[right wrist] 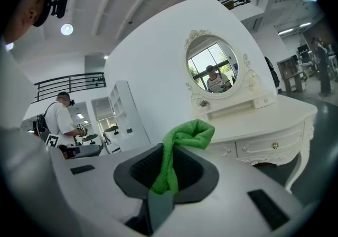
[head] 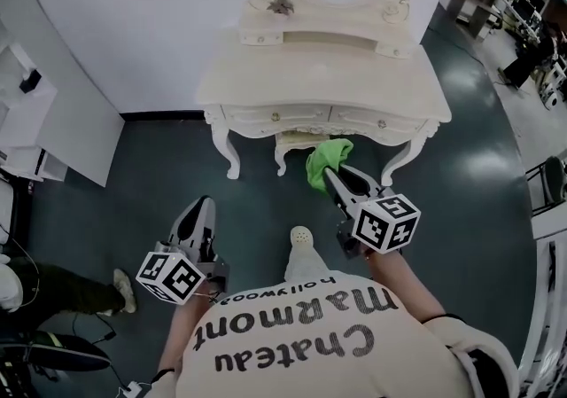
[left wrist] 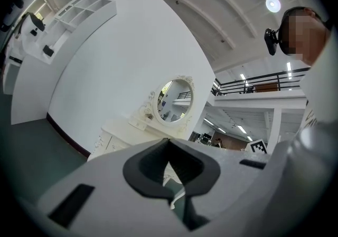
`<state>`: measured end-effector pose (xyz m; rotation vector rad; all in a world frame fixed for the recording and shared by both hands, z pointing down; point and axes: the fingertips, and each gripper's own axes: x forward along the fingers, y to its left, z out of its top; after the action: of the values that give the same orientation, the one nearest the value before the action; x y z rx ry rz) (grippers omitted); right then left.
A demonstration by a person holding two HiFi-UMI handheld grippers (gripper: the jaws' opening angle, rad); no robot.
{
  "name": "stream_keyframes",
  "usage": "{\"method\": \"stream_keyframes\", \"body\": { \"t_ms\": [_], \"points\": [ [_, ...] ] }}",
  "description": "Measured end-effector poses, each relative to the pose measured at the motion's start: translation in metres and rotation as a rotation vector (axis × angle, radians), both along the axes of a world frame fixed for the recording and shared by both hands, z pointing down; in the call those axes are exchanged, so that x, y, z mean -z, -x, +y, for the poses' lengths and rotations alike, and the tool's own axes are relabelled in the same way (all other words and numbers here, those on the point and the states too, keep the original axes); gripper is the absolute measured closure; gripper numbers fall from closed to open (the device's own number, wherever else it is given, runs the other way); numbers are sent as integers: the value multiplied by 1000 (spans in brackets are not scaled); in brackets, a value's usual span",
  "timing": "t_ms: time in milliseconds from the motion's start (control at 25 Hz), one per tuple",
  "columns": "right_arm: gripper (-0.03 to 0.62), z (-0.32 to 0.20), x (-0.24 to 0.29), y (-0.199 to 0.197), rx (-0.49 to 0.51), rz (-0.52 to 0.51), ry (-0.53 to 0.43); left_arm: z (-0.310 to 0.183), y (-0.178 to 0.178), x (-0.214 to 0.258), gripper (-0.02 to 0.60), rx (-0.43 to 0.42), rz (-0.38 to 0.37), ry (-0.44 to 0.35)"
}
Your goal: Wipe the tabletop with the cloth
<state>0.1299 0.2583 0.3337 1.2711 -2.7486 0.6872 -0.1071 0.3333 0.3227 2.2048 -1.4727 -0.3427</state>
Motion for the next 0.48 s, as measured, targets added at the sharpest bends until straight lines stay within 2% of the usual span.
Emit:
{"method": "stream_keyframes", "body": {
  "t_ms": [320,480],
  "points": [
    [526,-92,-3,-19,-3,-5,5,-89,-18,0,573,3,-12,8],
    [526,-147,-3,-36,-28,-37,19,-143,-30,6,574,7,12,-11]
  ]
}}
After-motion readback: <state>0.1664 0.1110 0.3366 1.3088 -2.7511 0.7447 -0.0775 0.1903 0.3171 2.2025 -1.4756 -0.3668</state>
